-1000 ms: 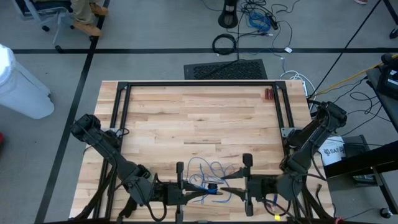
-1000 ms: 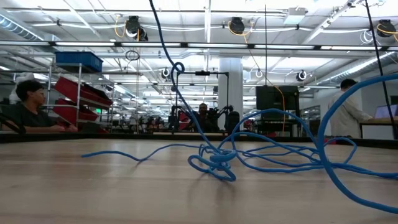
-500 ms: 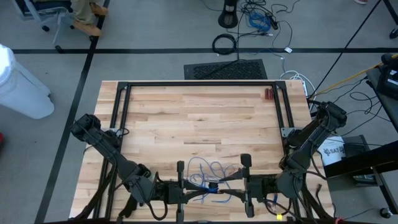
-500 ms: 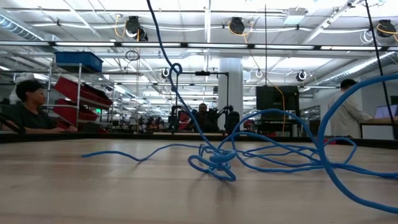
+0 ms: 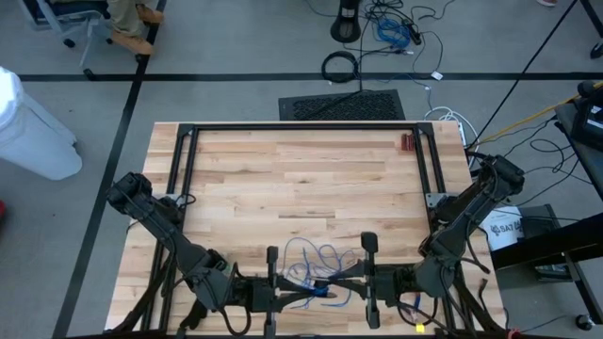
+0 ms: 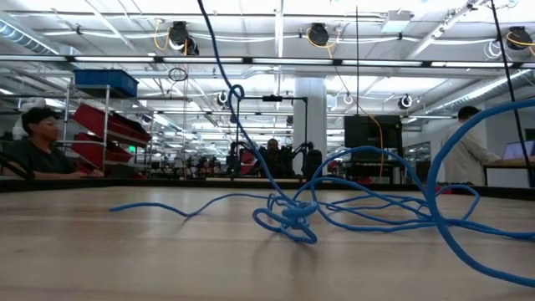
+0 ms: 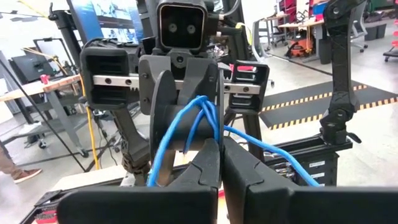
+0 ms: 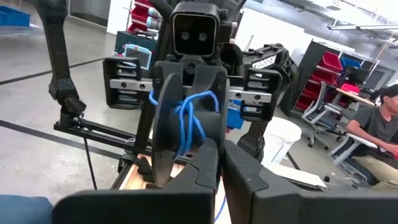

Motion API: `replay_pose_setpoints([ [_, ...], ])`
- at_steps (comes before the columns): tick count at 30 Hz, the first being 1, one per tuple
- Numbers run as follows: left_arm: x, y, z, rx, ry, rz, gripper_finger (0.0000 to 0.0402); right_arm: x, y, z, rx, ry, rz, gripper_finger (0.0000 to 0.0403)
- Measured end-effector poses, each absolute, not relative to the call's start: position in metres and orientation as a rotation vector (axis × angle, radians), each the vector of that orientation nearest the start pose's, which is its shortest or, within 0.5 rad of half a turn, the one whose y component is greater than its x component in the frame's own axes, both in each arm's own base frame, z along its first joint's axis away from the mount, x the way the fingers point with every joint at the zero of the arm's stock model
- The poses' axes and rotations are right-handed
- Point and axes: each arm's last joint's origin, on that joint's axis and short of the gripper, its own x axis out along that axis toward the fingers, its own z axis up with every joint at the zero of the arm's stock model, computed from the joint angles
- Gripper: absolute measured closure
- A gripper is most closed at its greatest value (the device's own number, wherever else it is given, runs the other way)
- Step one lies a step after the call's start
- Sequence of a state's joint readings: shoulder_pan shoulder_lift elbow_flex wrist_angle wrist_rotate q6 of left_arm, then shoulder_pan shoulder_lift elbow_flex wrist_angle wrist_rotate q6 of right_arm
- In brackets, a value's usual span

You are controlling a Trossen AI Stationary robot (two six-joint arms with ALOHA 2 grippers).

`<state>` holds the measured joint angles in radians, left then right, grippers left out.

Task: Coil cords
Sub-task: Coil the blue wire onto the black spool

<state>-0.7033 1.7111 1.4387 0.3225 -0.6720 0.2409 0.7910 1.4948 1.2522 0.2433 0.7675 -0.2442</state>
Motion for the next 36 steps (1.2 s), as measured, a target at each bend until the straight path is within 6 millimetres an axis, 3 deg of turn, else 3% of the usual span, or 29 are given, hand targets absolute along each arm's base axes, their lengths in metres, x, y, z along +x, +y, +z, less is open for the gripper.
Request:
replay_pose_setpoints([
  [13,0.312,-0.249,0.362,0.211,-0.049,-0.023,0.0322,0.242,0.236,0.37,-0.253,-0.02,-0.073,0.0402],
  [22,0.306,-0.257,0.363,0.283,-0.06,-0.041,0.032,0.223,0.238,0.385,-0.188,-0.063,-0.101,0.0403],
  [30,0.302,-0.254,0.371,0.28,-0.085,0.104,0.0319,0.201,0.241,0.397,-0.177,-0.077,-0.098,0.0403],
  [36,0.312,-0.251,0.364,0.259,-0.08,0.075,0.0315,0.192,0.245,0.4,-0.184,-0.085,-0.12,0.0403],
])
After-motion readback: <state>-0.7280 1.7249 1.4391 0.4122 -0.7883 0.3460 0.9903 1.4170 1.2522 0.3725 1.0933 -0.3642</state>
